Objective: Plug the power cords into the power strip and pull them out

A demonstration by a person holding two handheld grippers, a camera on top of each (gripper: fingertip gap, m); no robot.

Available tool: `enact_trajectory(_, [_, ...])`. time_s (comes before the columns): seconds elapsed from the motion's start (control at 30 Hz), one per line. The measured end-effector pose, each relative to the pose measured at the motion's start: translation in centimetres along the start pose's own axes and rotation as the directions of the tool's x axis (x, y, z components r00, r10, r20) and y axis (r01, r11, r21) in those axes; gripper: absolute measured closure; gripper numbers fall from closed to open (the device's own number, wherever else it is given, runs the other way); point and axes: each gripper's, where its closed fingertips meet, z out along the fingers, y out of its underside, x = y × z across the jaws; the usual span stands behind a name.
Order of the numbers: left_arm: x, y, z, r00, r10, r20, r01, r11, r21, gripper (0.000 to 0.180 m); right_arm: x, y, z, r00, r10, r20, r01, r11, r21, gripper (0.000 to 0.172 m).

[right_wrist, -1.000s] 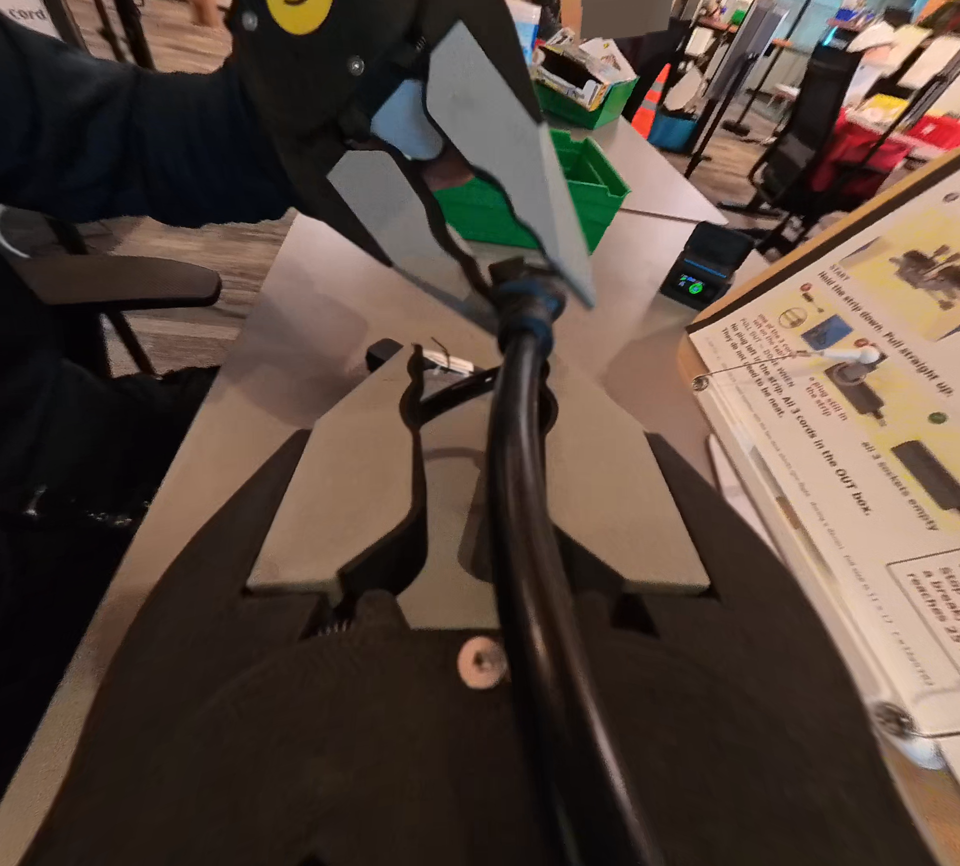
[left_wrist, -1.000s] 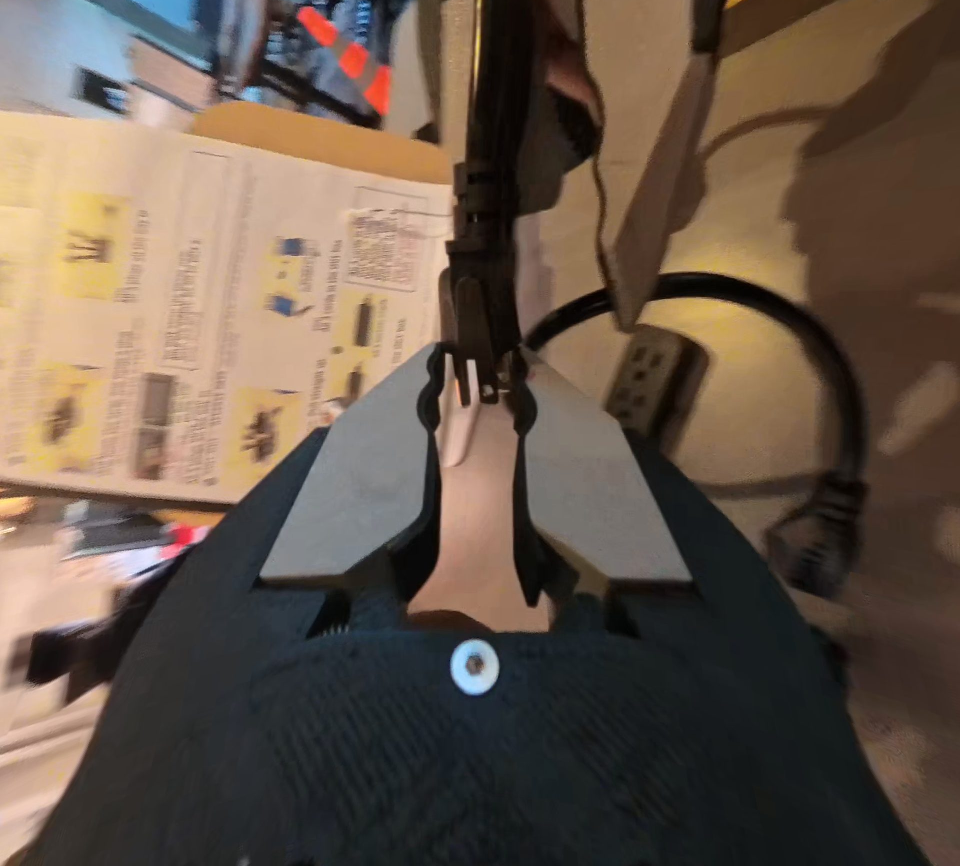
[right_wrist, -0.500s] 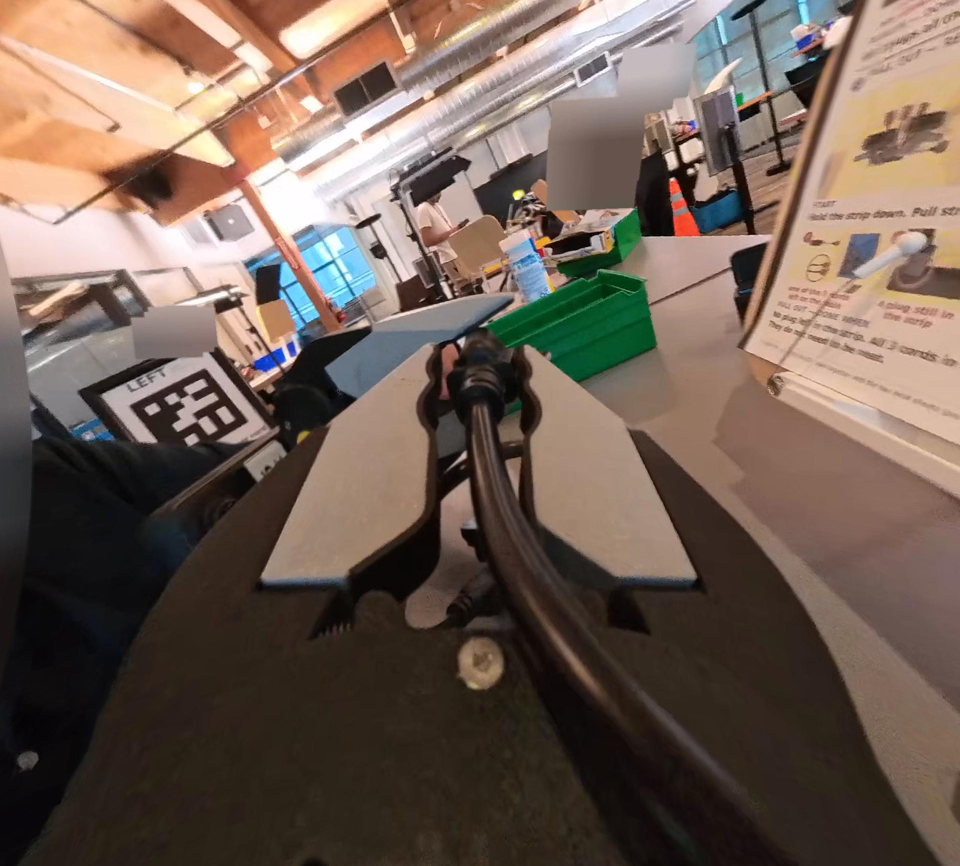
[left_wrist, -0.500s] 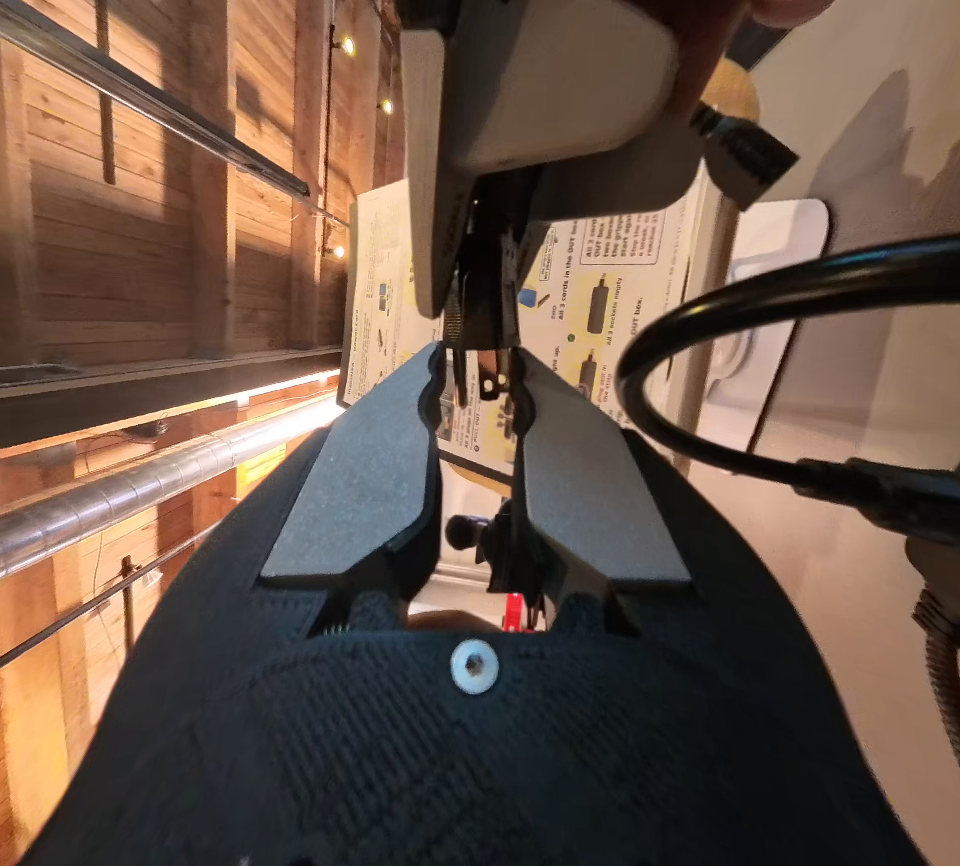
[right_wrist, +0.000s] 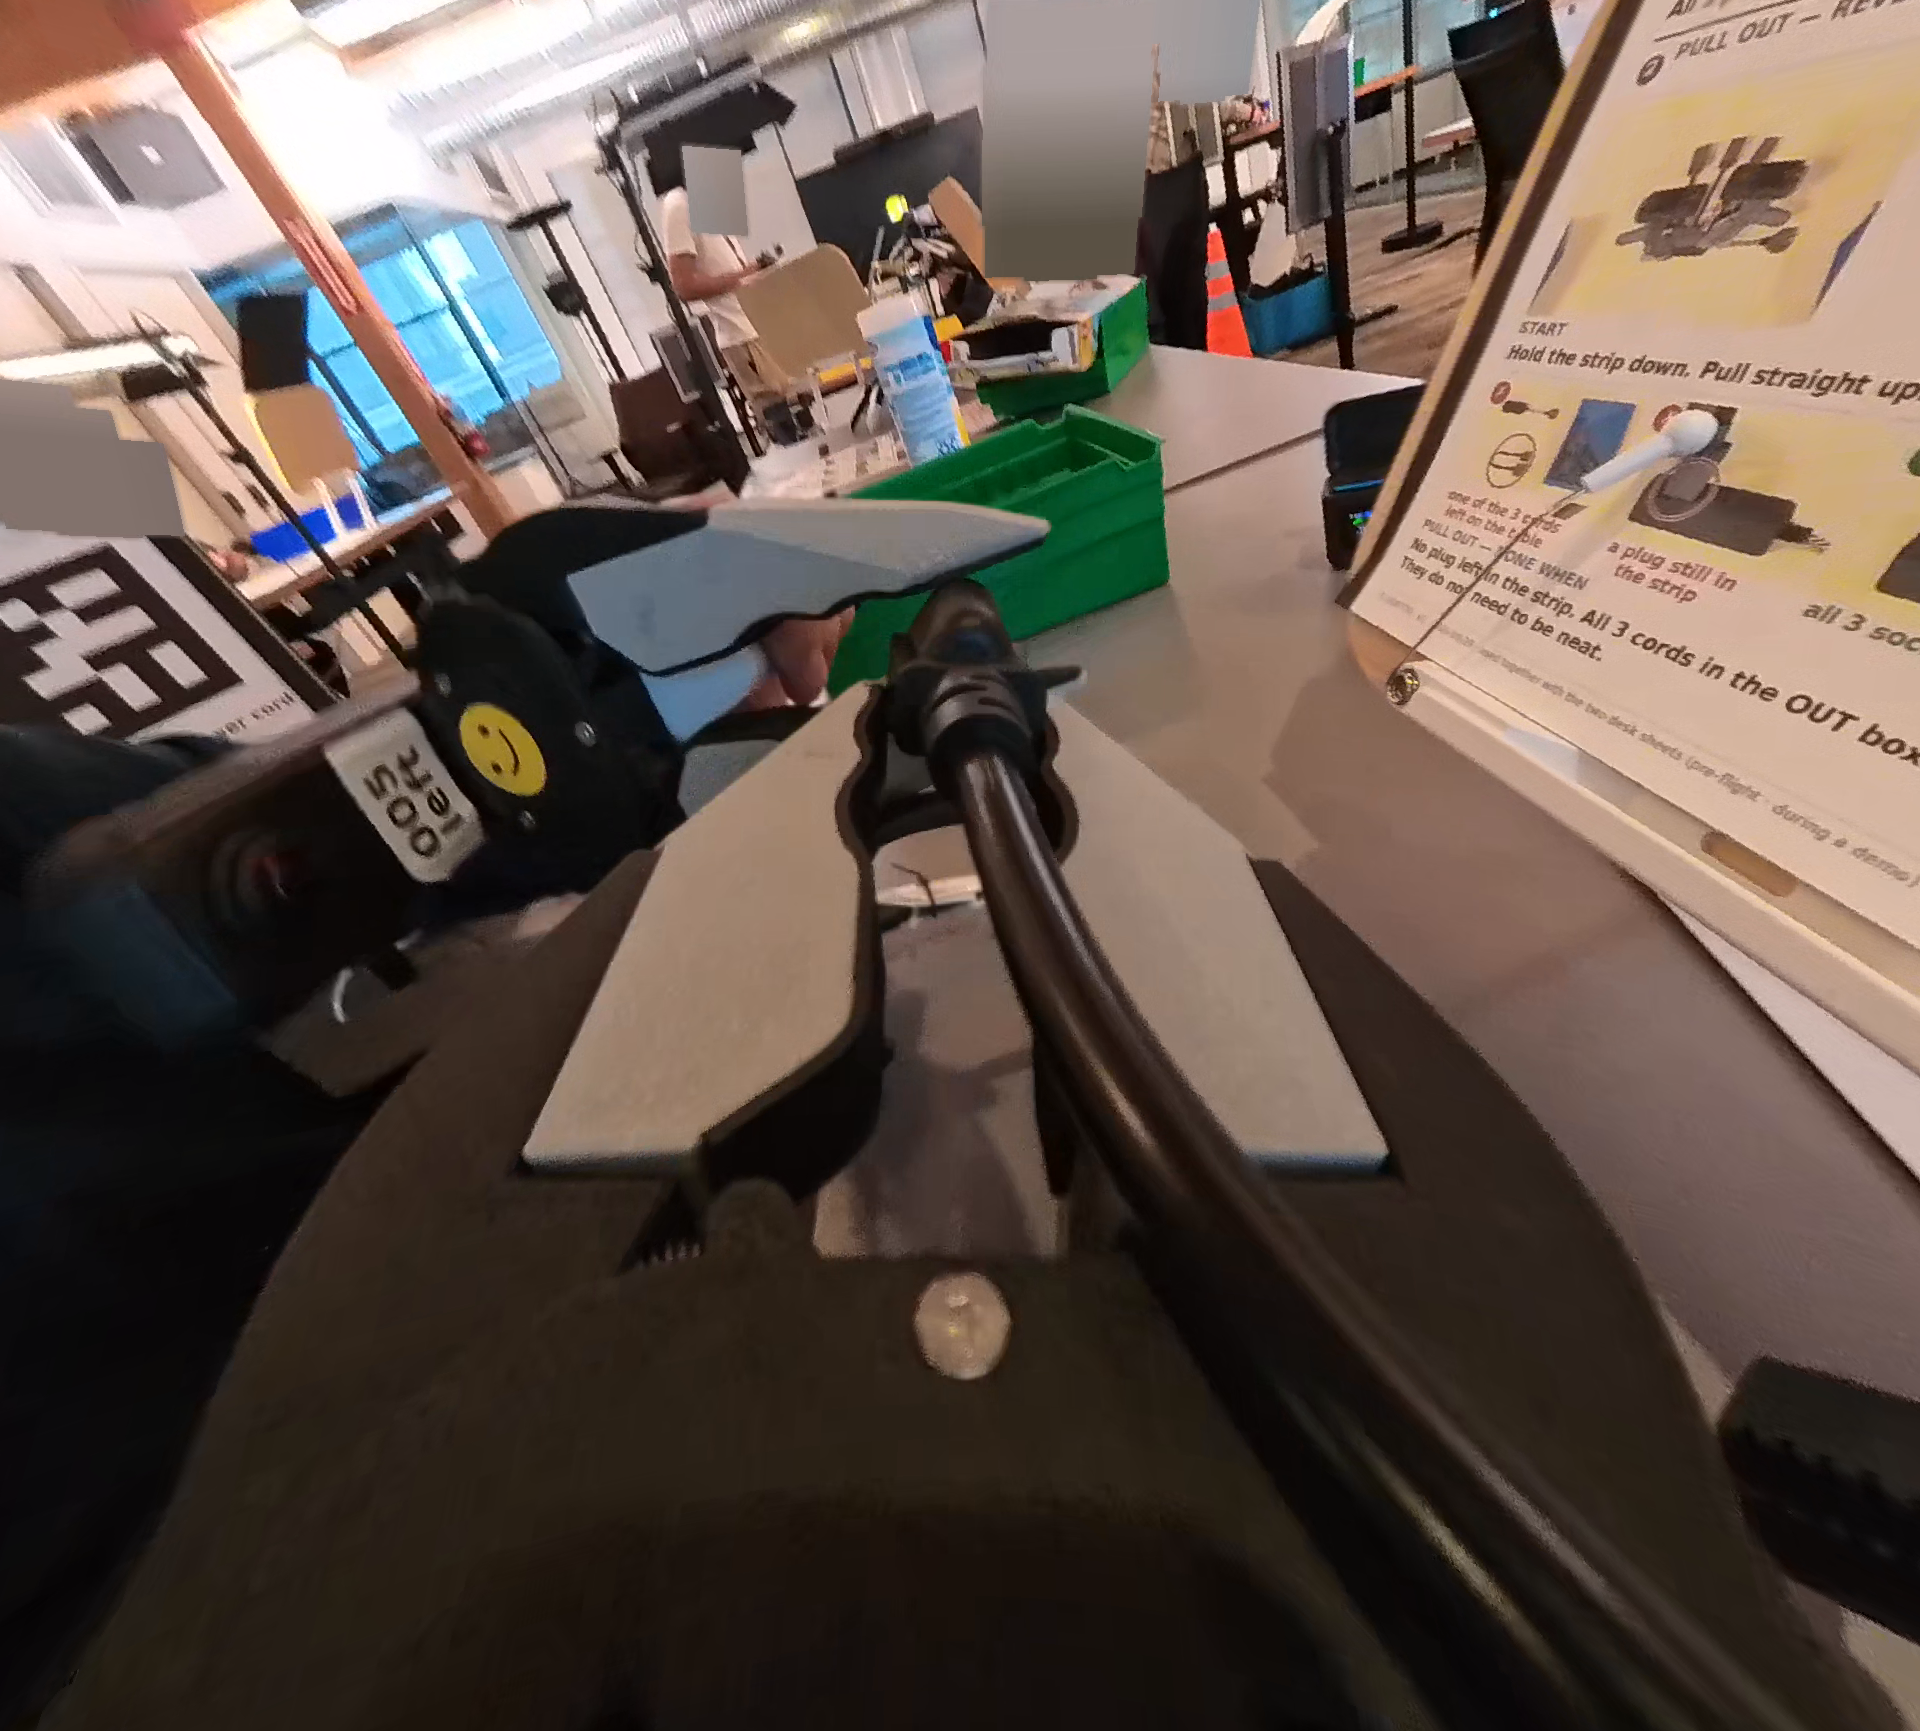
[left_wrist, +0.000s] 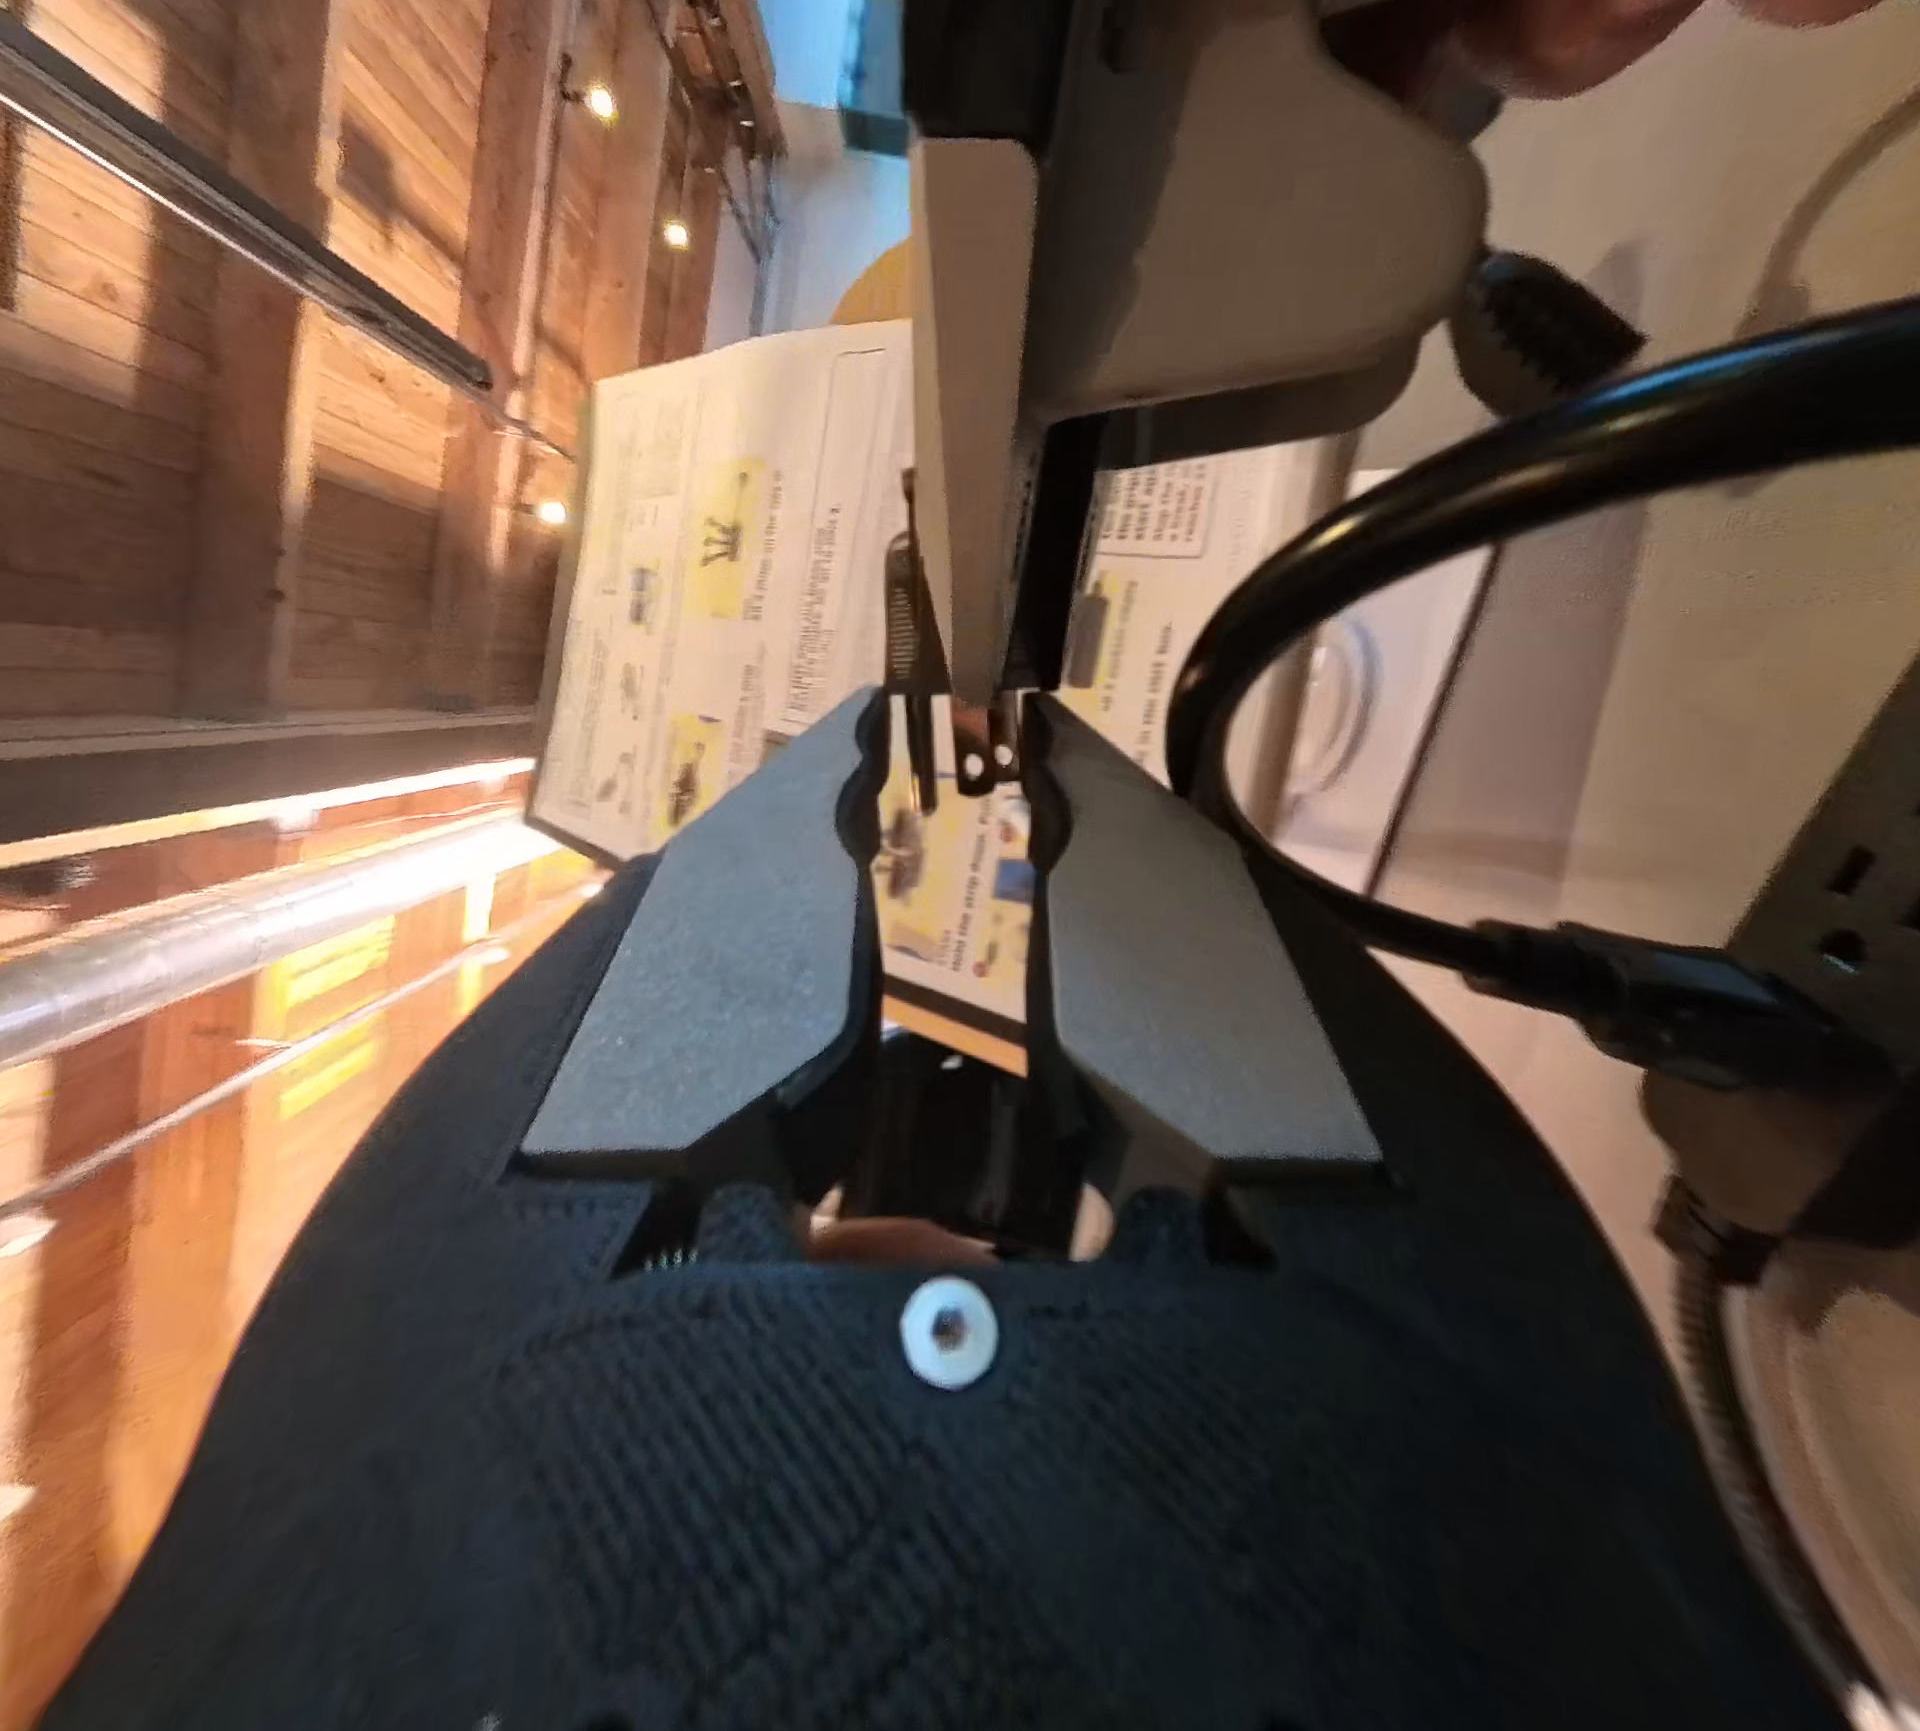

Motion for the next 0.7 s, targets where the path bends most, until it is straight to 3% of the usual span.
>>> enact_trajectory(0.1, [1.4,0.4,-0.8,0.958,-0.193,-0.214,0.197,0.98,-0.002,0.157,0.7,0.4,-0.1,0.996,-0.056,-0.074,0.053,0.998,-0.043,0.149])
enact_trajectory(0.17, [0.7,1.4,-1.8,0.873,-0.368,-0.321,0.382,0.924,-0.021,0.138,1.1,0.1,-0.7,0.991,-0.083,-0.108,0.078,0.996,-0.047,0.149])
enact_trajectory(0.27, [1.1,4.7,-3.3,0.645,-0.571,-0.508,0.58,0.799,-0.161,0.122,2.4,-0.3,-2.1,0.97,-0.141,-0.198,0.129,0.989,-0.072,0.149])
enact_trajectory(0.33, [3.3,6.1,-4.5,0.439,-0.62,-0.65,0.638,0.725,-0.26,0.111,3.1,-0.3,-2.8,0.956,-0.174,-0.238,0.152,0.982,-0.108,0.148])
enact_trajectory(0.4, [6.1,7.3,-4.8,0.294,-0.627,-0.721,0.647,0.686,-0.333,0.107,3.1,-0.2,-3.2,0.952,-0.189,-0.239,0.16,0.978,-0.136,0.148])
enact_trajectory(0.57, [14.2,7.8,-4.8,0.213,-0.525,-0.824,0.509,0.78,-0.365,0.097,3.3,1.5,-3.8,0.958,-0.206,-0.2,0.151,0.953,-0.262,0.148])
enact_trajectory(0.7, [17.1,6.3,-3.4,0.179,-0.475,-0.862,0.476,0.808,-0.347,0.123,4.1,4.6,-3.7,0.951,-0.255,-0.173,0.162,0.891,-0.423,0.148])
